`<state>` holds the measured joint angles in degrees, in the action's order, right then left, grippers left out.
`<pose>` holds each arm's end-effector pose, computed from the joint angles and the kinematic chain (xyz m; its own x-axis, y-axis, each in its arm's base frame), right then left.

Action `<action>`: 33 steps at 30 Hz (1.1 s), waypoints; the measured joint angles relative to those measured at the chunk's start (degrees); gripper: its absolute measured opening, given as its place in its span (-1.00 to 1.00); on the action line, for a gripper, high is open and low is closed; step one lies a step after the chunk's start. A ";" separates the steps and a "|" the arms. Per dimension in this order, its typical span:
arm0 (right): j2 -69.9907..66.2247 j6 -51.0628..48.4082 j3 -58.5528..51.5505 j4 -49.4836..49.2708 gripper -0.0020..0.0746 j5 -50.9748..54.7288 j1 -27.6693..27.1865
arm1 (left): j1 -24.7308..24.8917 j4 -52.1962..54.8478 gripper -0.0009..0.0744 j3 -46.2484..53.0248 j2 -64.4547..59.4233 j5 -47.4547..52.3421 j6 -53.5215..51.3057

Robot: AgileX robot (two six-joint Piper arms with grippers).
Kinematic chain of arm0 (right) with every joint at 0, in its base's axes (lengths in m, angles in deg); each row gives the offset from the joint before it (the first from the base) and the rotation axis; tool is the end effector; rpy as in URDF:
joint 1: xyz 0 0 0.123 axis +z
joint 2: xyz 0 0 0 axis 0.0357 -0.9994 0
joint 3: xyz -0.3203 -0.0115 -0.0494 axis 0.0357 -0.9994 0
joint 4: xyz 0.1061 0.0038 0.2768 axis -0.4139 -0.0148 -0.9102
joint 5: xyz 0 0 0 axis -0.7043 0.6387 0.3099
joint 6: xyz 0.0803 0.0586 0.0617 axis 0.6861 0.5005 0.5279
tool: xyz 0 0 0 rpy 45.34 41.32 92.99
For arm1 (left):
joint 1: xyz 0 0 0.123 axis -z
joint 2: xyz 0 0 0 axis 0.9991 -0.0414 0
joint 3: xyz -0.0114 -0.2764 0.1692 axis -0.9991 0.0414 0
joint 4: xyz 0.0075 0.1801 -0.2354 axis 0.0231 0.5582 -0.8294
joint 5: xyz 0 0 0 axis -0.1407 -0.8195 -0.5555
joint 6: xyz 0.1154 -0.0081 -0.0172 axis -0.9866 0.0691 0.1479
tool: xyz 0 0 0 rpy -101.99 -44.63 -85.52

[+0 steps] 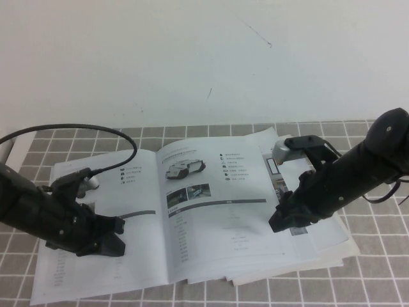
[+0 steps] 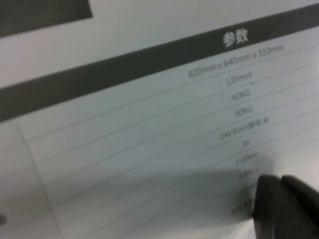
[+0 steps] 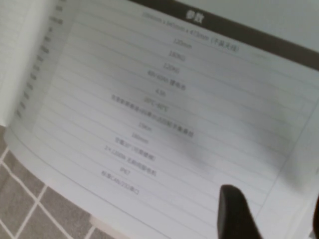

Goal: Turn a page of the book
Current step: Open the closed book

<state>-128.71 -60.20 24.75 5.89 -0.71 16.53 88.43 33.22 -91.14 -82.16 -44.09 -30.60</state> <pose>0.4039 0.1880 0.1352 -0.8256 -0.3945 -0.4035 -0.5373 0.7680 0.3486 0.3703 -0.0632 0.1177 -0.9696 -0.0166 -0.2442 0.1077 0.8670 -0.4865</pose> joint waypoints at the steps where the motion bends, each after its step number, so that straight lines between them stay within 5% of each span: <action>1: -0.45 0.00 0.00 0.00 -0.09 0.00 0.00 | 0.00 -0.36 -0.99 0.00 -0.56 0.02 0.00; 33: 0.34 -10.48 0.43 -12.11 -0.09 1.18 0.00 | -0.12 -2.71 -0.99 -0.61 -1.94 1.35 -0.34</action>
<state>-128.36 -70.68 25.18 -6.22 0.47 16.53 88.31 30.52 -91.75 -84.10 -42.74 -30.94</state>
